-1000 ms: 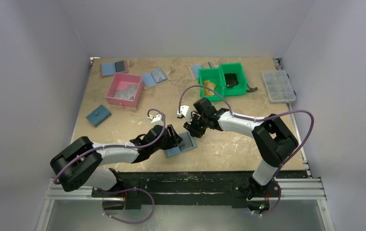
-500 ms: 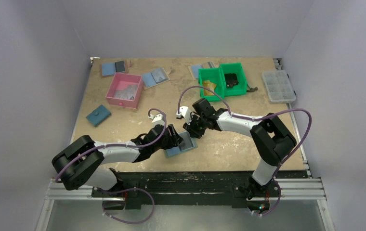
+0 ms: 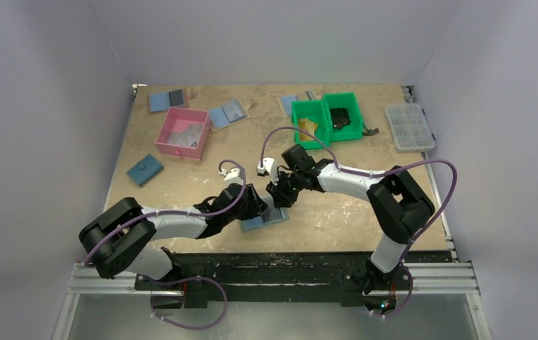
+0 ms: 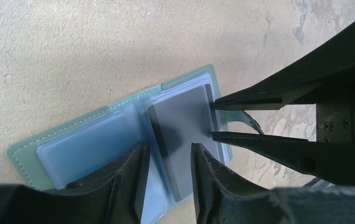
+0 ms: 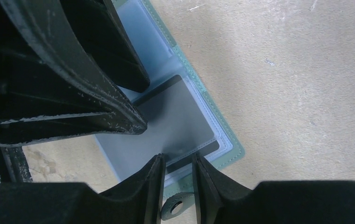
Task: Take the credit cards out of the card holder
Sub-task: Pick up the card holder from the center of the board.
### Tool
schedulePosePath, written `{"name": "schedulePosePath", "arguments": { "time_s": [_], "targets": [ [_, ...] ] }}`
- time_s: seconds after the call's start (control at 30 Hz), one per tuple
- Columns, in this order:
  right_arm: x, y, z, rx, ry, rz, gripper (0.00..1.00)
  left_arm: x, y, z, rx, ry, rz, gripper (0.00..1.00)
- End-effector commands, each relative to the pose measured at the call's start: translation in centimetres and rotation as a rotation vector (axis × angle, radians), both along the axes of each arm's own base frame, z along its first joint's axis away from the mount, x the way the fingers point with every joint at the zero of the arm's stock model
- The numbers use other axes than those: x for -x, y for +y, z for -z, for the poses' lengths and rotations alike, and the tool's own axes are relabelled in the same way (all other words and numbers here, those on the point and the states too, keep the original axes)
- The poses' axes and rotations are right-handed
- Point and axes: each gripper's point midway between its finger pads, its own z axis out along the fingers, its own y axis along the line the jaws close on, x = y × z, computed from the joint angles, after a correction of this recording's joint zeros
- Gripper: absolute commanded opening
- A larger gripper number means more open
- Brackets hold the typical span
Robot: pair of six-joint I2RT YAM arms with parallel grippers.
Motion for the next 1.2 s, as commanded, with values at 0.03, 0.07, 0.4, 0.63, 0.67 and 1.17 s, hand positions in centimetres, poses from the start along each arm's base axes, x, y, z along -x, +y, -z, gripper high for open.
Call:
{"name": "schedulePosePath", "arguments": {
  "time_s": [0.03, 0.07, 0.4, 0.63, 0.67, 1.17],
  "targets": [
    [-0.3, 1.5, -1.6, -0.054, 0.002, -0.01, 0.36, -0.3, -0.4, -0.4, -0.005, -0.011, 0.0, 0.36],
    [-0.4, 1.5, -1.7, -0.055, -0.001, -0.01, 0.36, -0.4, -0.4, -0.4, -0.006, -0.011, -0.001, 0.33],
    [-1.2, 0.6, -6.4, -0.12, -0.117, -0.061, 0.52, -0.2, 0.2, 0.2, -0.029, -0.008, -0.011, 0.0],
    [-0.1, 1.2, -7.3, -0.207, -0.038, -0.076, 0.64, 0.2, 0.0, 0.2, -0.003, -0.024, 0.021, 0.0],
    [-0.3, 1.3, -7.1, -0.217, -0.007, -0.051, 0.64, 0.3, 0.0, 0.2, 0.005, -0.028, 0.025, 0.0],
    [-2.1, 1.3, -4.0, -0.232, 0.181, 0.179, 0.7, 1.2, 0.0, -0.1, 0.051, -0.066, 0.077, 0.0]
  ]
}}
